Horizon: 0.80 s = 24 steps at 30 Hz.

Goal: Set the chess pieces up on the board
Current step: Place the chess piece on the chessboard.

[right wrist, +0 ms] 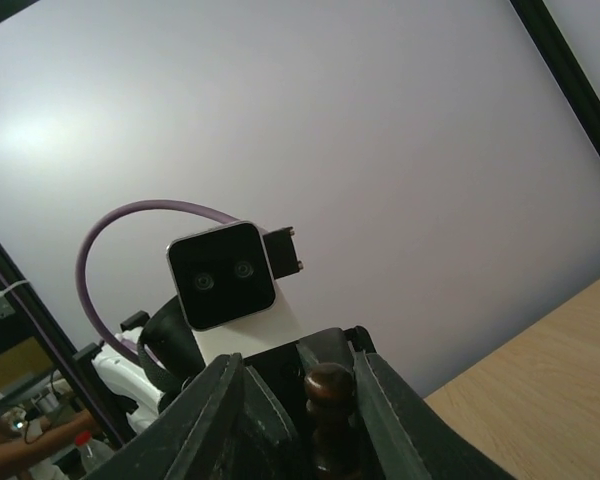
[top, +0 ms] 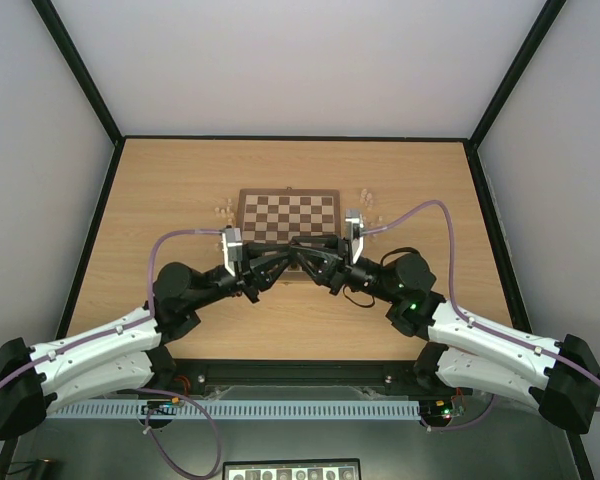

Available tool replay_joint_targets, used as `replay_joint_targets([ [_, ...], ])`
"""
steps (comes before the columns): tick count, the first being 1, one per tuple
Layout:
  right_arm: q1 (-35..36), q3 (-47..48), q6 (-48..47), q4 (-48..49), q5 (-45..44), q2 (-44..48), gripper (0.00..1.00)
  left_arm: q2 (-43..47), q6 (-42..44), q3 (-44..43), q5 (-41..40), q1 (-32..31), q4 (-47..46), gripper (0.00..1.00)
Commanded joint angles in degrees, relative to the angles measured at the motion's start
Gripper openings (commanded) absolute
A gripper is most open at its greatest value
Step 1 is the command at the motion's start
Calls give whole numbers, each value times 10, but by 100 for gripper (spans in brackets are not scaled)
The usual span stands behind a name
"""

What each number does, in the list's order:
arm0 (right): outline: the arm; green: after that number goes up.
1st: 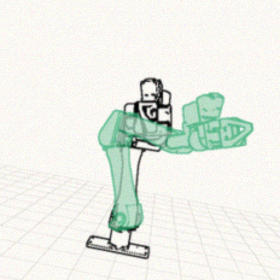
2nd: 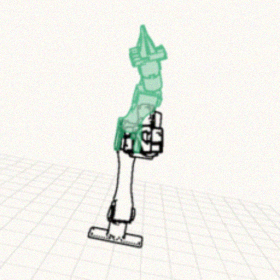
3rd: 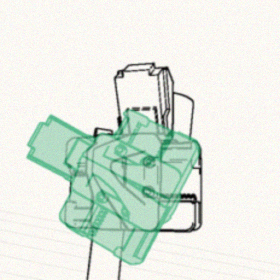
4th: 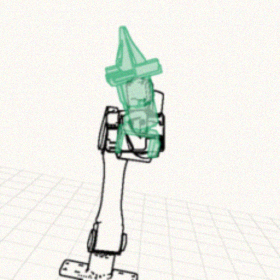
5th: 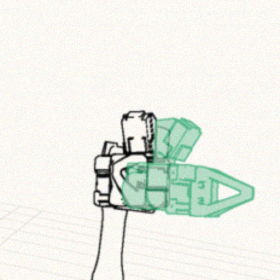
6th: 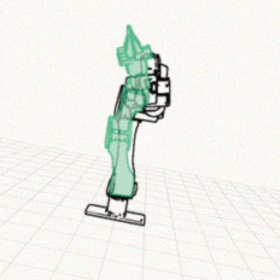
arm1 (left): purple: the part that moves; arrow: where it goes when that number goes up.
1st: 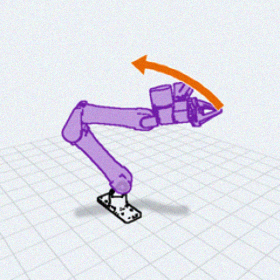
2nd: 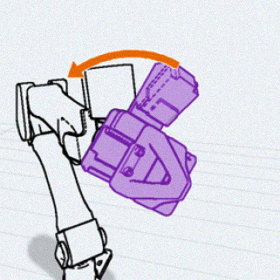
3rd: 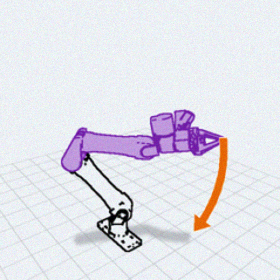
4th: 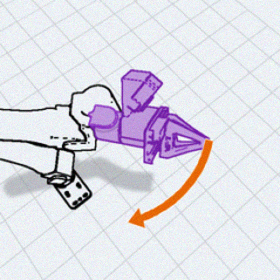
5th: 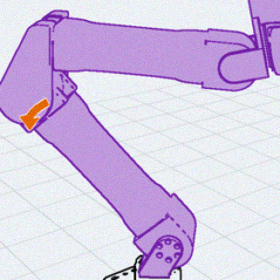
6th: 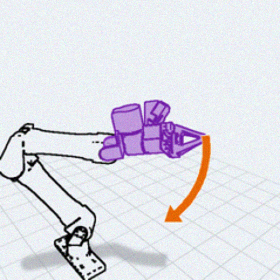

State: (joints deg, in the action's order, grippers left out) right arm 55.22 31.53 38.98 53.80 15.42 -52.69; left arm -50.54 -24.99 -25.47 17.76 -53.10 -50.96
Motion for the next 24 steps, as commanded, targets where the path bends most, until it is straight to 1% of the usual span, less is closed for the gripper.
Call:
replay_joint_targets([
  [1,7,24,-9,-29,-18,4,32,9,25,-24,-22,-2,36,12],
  [2,6,33,-13,-55,-28,5,33,12,28,-27,-26,-2,51,12],
  [5,6,67,-23,-141,-60,3,42,23,37,-36,-33,-3,94,12],
  [7,6,94,-24,-189,-69,-4,43,28,41,-41,-36,-2,114,12],
  [9,6,114,-23,-232,-78,-14,44,33,44,-43,-37,-2,130,12],
  [14,5,144,-23,-279,-83,-43,46,41,47,-48,-39,-2,158,13],
  [17,3,178,-31,-341,-85,-54,46,46,50,-58,-38,-3,191,13],
  [20,-2,230,-62,-460,-96,-45,47,58,53,-71,-39,-2,249,14],
  [24,-20,312,-88,-644,-115,-29,53,90,54,-81,-48,-2,337,15],
])
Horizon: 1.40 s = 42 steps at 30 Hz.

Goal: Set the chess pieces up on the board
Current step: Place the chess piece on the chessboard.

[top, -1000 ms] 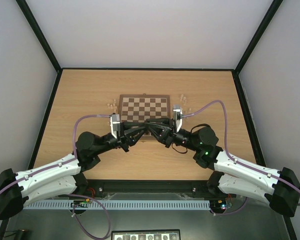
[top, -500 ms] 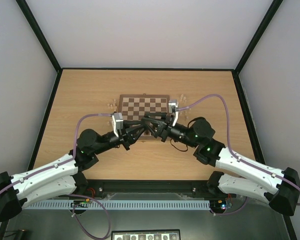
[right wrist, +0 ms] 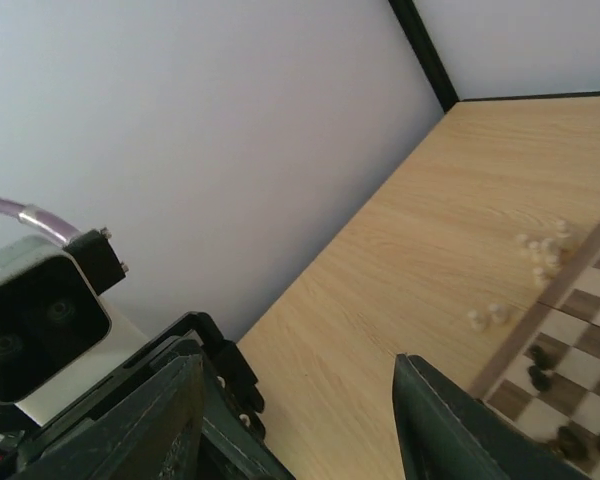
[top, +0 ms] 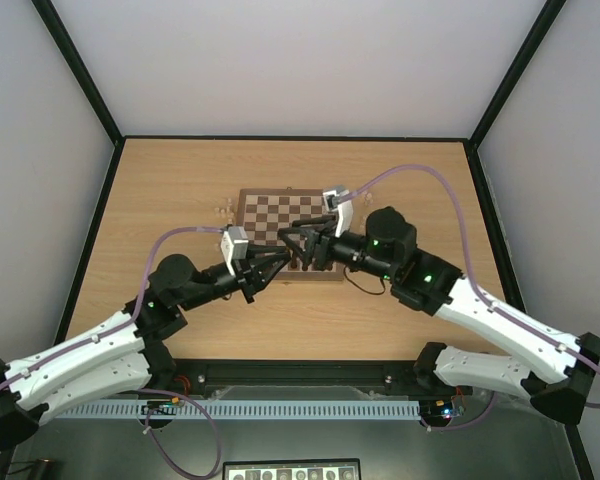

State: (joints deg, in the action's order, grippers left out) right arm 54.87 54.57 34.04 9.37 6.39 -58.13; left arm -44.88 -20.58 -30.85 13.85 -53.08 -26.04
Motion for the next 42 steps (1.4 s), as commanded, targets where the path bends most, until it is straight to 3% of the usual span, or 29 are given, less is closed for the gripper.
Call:
replay_joint_targets([
  [1,-25,99,-39,-241,-15,23,54,39,10,-29,-9,-3,111,15],
  [9,-65,161,-47,-434,106,-1,47,20,-23,-49,31,-32,212,16],
  [16,-86,151,-61,-488,237,5,46,23,-48,-98,81,-63,305,18],
  [26,-93,63,-16,-416,394,10,41,24,-40,-100,121,-80,387,19],
  [42,-98,9,33,-328,492,-29,34,25,-24,-100,116,-82,415,19],
])
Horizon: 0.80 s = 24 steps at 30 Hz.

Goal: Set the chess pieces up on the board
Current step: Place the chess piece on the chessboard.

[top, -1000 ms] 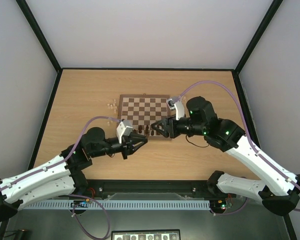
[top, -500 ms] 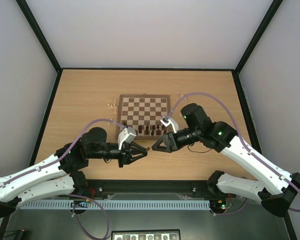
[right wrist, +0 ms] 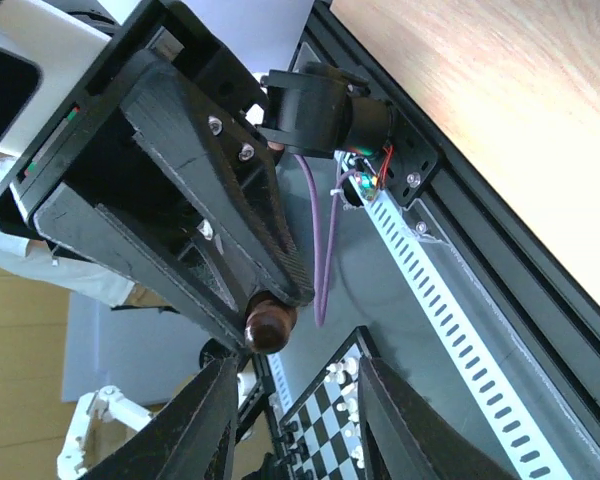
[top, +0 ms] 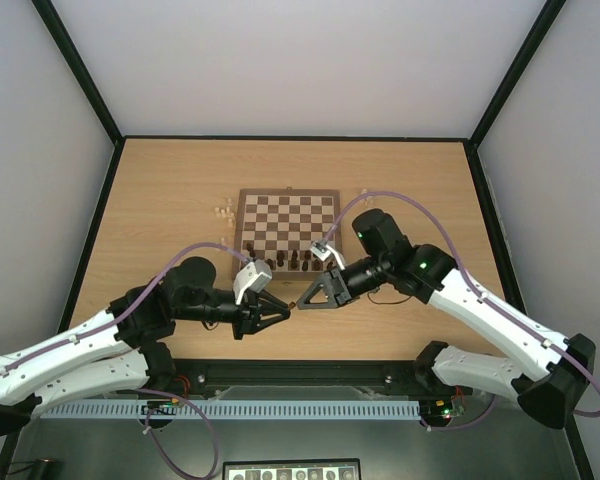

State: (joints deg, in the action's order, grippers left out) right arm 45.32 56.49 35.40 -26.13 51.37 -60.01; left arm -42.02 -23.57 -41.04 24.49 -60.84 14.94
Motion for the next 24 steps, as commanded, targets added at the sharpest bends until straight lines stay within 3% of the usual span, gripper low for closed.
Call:
replay_joint_targets([
  [1,-3,-12,22,33,44,-12,33,-5,6,1,9,-4,6,19],
  [12,-1,-19,24,66,69,-41,30,-13,8,2,10,-4,6,19],
  [24,7,-23,13,65,70,-50,17,-20,8,4,12,-4,6,19],
])
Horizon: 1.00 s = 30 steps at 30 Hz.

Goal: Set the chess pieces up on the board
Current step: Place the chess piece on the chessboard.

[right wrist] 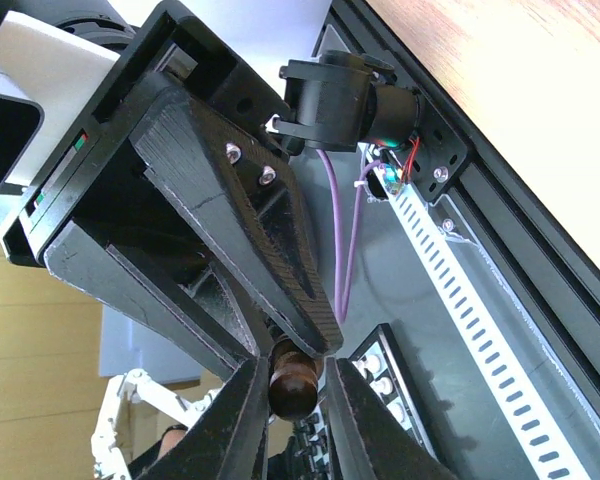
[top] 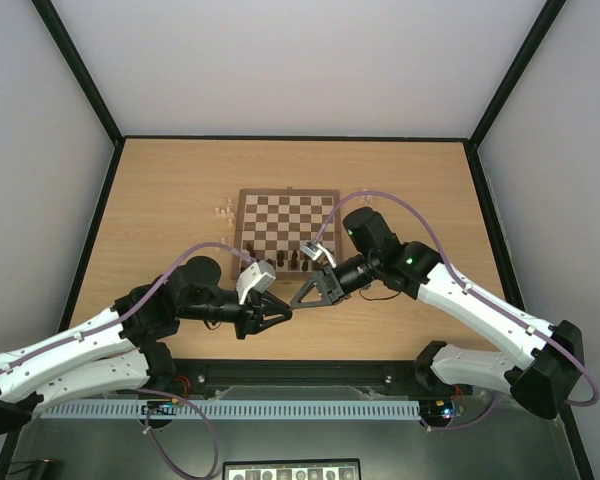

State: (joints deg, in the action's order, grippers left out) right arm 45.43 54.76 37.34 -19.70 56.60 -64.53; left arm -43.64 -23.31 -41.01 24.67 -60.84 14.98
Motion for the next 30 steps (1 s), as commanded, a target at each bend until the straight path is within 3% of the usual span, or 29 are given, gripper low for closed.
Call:
replay_joint_targets([
  [1,7,-6,-6,1,17,-5,16,-4,5,3,10,-4,6,19],
  [5,10,-6,-7,0,14,-5,9,-4,5,3,8,-4,7,21],
  [9,10,-7,-8,-2,2,-4,6,0,3,2,-1,-4,10,32],
  [12,10,-1,-15,-12,-24,-1,4,6,-1,-2,-13,-4,16,48],
  [19,10,22,-42,-46,-104,-1,2,42,-12,-11,-68,-4,34,58],
  [25,26,64,-83,-91,-292,-24,2,123,-71,-49,-256,-4,100,65],
  [30,95,119,-106,-100,-484,-114,1,179,-155,-80,-431,-4,176,74],
])
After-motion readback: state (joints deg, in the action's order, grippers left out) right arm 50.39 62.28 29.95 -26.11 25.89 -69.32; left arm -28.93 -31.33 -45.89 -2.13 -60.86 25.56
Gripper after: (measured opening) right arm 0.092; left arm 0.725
